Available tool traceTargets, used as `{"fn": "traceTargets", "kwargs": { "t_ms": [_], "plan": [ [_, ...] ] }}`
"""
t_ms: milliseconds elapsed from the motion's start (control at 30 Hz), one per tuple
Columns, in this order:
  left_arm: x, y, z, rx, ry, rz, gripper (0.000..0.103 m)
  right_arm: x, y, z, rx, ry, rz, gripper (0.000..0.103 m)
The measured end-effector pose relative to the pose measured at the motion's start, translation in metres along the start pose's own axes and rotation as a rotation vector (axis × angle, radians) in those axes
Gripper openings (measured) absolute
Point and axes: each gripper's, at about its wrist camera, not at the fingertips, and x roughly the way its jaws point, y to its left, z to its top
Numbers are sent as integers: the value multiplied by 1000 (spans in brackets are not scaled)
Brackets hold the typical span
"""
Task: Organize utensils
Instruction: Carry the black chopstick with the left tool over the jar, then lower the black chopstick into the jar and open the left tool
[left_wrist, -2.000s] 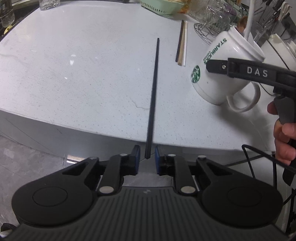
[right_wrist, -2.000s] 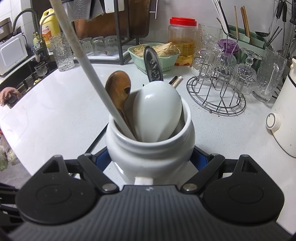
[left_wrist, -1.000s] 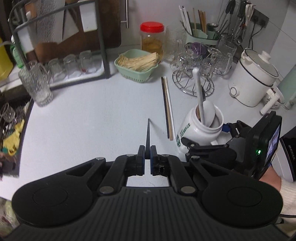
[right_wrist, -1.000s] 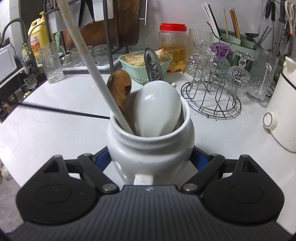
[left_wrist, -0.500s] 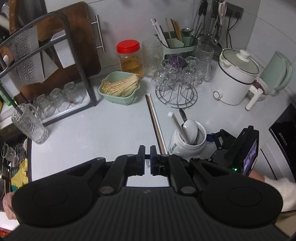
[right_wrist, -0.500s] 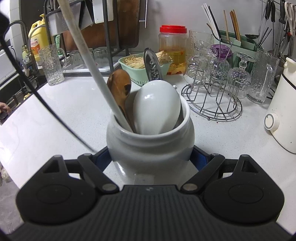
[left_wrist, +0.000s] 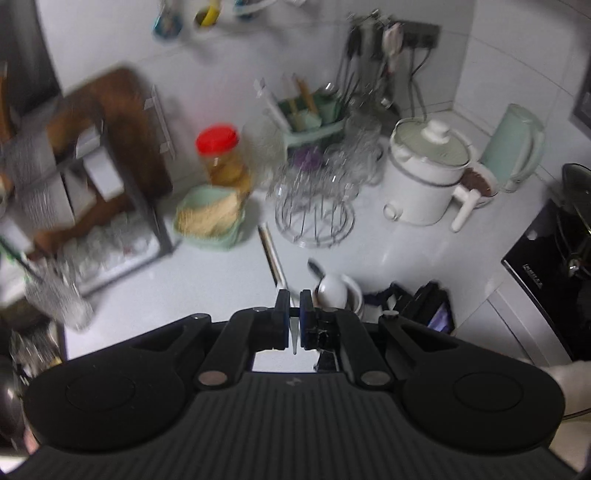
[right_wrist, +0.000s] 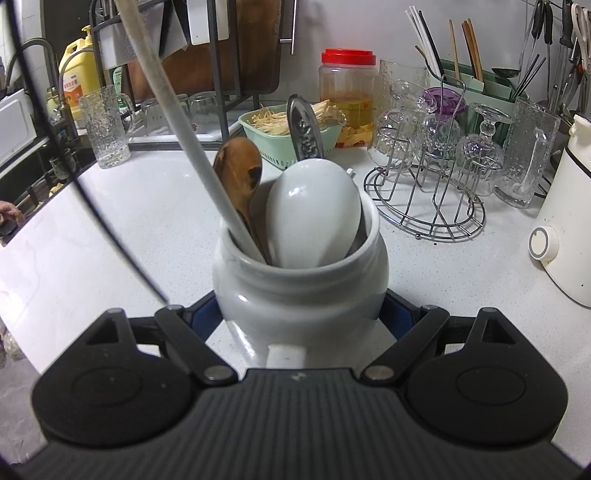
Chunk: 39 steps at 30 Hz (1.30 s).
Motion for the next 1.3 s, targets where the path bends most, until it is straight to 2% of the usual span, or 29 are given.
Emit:
{"fn": "traceTargets", "kwargs": {
  "t_ms": [133, 233, 600, 767, 1000, 1167, 1300],
  "plan": [
    [-25, -18, 25, 73, -56, 7, 6, 1, -1, 1, -1, 5, 5, 91],
    [-35, -28, 37, 101, -69, -12, 6, 1, -1, 1, -3, 7, 9, 91],
    [-37, -48, 66, 160, -89, -80, 6, 0, -1, 0, -9, 8, 16, 91],
    [-15, -40, 75, 96, -48, -119, 6, -1, -1, 0, -12, 8, 18, 91],
    [22, -36, 76, 67, 9, -148, 6, -1, -1, -1, -9, 3, 17, 91],
    [69, -35, 72, 38, 109, -211, 6, -1, 0, -2, -6, 1, 14, 91],
    [99, -38, 70, 63, 197, -233, 6, -2, 1, -1, -3, 5, 9, 91]
  ]
}}
